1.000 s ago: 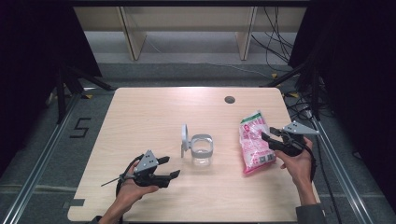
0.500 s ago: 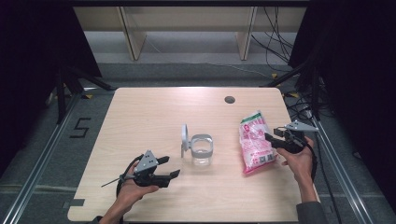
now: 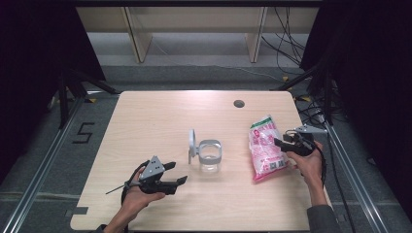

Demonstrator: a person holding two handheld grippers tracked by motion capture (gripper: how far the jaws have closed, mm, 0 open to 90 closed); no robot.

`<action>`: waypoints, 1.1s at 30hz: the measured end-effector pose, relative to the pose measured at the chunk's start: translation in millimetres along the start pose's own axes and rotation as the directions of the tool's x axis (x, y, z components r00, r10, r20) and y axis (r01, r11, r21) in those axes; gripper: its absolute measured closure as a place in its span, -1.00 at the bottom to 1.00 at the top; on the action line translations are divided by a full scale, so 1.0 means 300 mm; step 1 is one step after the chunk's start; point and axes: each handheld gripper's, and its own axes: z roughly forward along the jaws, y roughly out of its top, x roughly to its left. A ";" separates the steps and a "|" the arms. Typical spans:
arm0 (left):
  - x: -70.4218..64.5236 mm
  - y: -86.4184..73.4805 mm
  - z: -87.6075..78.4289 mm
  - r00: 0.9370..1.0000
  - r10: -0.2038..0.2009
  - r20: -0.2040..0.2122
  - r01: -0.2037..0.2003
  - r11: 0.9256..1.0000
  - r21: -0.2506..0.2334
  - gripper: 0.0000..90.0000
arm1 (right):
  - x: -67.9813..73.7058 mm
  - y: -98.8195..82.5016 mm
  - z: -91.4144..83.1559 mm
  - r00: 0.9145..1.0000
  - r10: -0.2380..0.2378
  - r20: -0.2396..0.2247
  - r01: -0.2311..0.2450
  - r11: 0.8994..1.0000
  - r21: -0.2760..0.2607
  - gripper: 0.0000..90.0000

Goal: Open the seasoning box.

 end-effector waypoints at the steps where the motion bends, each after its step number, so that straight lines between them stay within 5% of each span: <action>1: 0.000 0.000 0.000 1.000 0.008 0.002 -0.008 1.000 0.000 -0.32 | -0.005 -0.001 0.006 1.000 0.007 -0.012 -0.007 1.000 -0.017 0.16; 3: 0.004 0.003 0.000 1.000 0.029 0.002 -0.029 1.000 0.002 -0.32 | -0.022 -0.001 0.015 1.000 -0.021 -0.022 0.020 0.999 -0.029 0.16; 6: 0.004 0.001 0.004 1.000 0.023 0.000 -0.023 1.000 0.001 -0.32 | -0.017 -0.005 0.022 0.998 0.037 -0.054 -0.038 0.999 -0.020 0.19; 12: 0.001 0.000 0.004 1.000 -0.005 -0.003 0.005 1.000 0.004 -0.32 | -0.018 0.002 0.045 0.998 0.003 -0.063 -0.001 1.000 0.025 0.31; 14: 0.002 0.000 0.004 1.000 -0.002 0.003 0.003 1.000 -0.006 -0.32 | -0.006 0.008 0.059 0.997 -0.027 -0.067 0.029 0.999 0.020 0.52; 17: 0.005 0.002 0.001 1.000 0.000 -0.003 0.000 1.000 -0.005 -0.32 | 0.007 0.006 0.060 0.999 -0.012 -0.051 0.015 0.998 0.059 0.73; 21: 0.004 0.002 -0.003 1.000 -0.001 -0.008 0.001 1.000 -0.004 -0.32 | -0.005 0.005 0.057 0.998 -0.040 -0.058 0.041 0.999 0.031 0.96; 31: 0.004 0.001 -0.006 1.000 0.001 -0.008 -0.001 1.000 -0.006 -0.31 | 0.014 -0.011 0.016 0.998 -0.039 -0.051 0.040 0.999 0.019 1.00; 33: 0.003 0.002 -0.007 1.000 -0.007 -0.013 0.007 1.000 -0.008 -0.30 | 0.032 -0.026 -0.015 0.998 0.007 -0.060 -0.005 1.000 0.023 1.00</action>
